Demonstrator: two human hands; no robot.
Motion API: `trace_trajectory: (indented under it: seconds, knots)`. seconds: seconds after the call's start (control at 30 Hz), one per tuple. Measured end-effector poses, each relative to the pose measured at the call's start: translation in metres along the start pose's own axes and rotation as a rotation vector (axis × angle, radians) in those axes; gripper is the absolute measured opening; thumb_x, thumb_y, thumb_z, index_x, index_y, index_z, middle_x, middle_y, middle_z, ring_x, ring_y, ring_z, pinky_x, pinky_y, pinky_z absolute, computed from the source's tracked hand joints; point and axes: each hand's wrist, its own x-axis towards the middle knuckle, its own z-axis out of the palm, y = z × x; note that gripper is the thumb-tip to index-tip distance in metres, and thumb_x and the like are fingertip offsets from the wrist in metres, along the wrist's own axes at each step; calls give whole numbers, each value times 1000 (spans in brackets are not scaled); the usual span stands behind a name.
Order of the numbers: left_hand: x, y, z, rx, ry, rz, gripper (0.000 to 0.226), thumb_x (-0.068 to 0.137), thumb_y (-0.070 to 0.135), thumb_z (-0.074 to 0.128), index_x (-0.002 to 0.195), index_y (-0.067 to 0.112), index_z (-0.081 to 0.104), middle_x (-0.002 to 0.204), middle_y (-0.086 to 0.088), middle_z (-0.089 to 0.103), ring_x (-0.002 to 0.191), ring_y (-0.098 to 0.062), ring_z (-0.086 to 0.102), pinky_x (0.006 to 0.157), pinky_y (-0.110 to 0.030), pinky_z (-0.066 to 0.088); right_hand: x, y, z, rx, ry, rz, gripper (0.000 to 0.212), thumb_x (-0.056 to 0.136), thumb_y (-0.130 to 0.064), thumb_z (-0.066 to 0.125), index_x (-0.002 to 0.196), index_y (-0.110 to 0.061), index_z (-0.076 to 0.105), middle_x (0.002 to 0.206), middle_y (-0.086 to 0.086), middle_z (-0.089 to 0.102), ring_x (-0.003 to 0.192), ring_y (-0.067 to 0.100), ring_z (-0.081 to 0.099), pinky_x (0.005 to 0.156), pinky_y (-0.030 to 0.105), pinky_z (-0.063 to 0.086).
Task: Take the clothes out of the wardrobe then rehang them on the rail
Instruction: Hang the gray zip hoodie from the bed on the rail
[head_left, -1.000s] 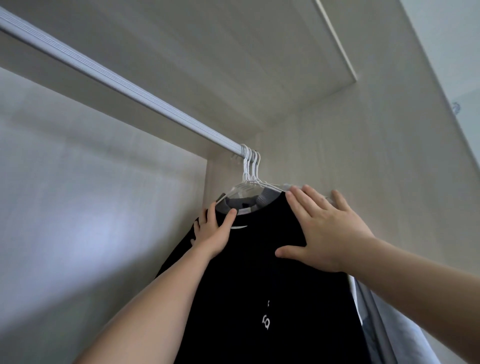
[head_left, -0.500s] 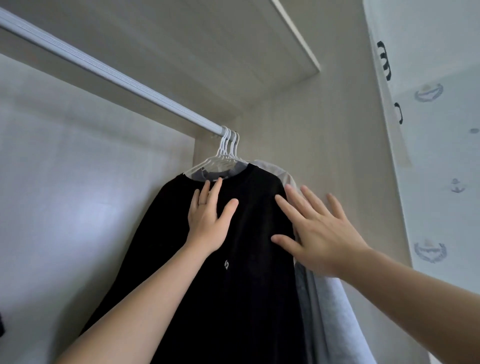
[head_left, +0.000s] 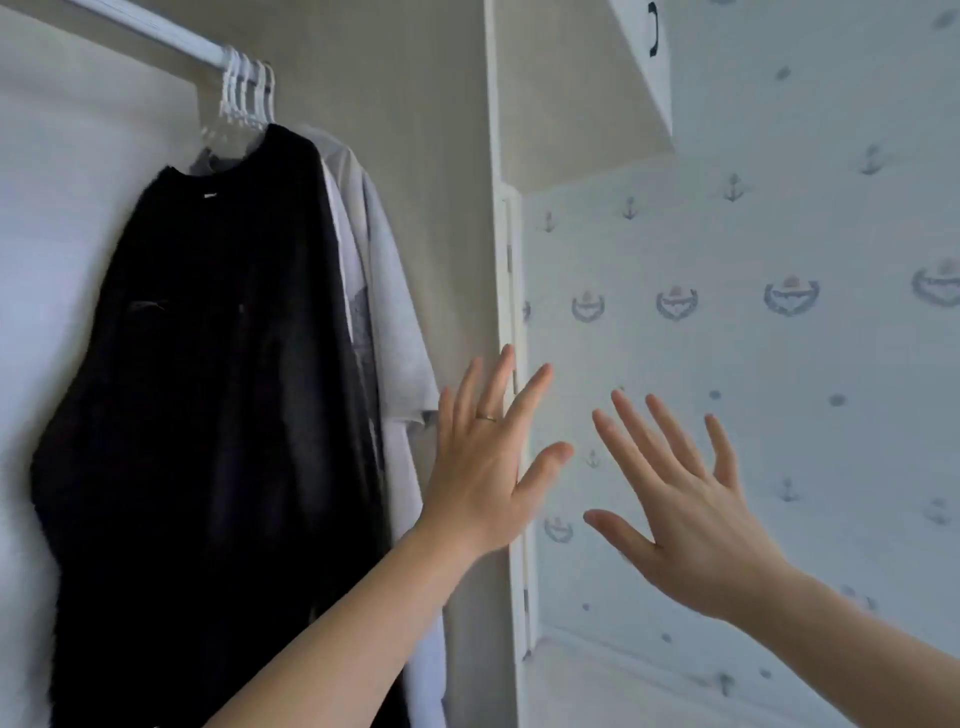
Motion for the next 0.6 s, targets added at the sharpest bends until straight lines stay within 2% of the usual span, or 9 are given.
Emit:
trace_trajectory:
  seconds: [0.17,0.37,0.5,0.6]
  knots:
    - [-47,89,92,-70,-163,35,66,96,69,21,156,43,11,167,10,-9,152,-20,-16,120,-53,-4,-123,78,12,-31,-155,203,81,91,-75,12,157,-31,-6,164,-10,-10,151,20,-11,118,61,1]
    - [-96,186,206,-182,-402,50,67,95,70,18,156,45,7,167,9,-9,152,-22,-16,120,-56,0,-248,158,29,-103,-348,465,83,89,-78,9,156,-32,-10,164,-8,-15,151,22,-15,117,61,-6]
    - [-123,241,282,-279,-566,75,69,94,72,16,156,46,2,166,11,-14,150,-18,-23,119,-52,-7,-318,201,47,-141,-451,644,84,87,-80,4,155,-34,-12,162,-10,-20,150,21,-18,117,61,-6]
    - [-139,279,340,-372,-688,79,70,92,75,13,155,49,-2,165,13,-17,149,-15,-26,119,-51,-9,-361,232,63,-166,-503,776,86,84,-81,5,155,-35,-11,162,-11,-21,150,21,-17,115,56,-15]
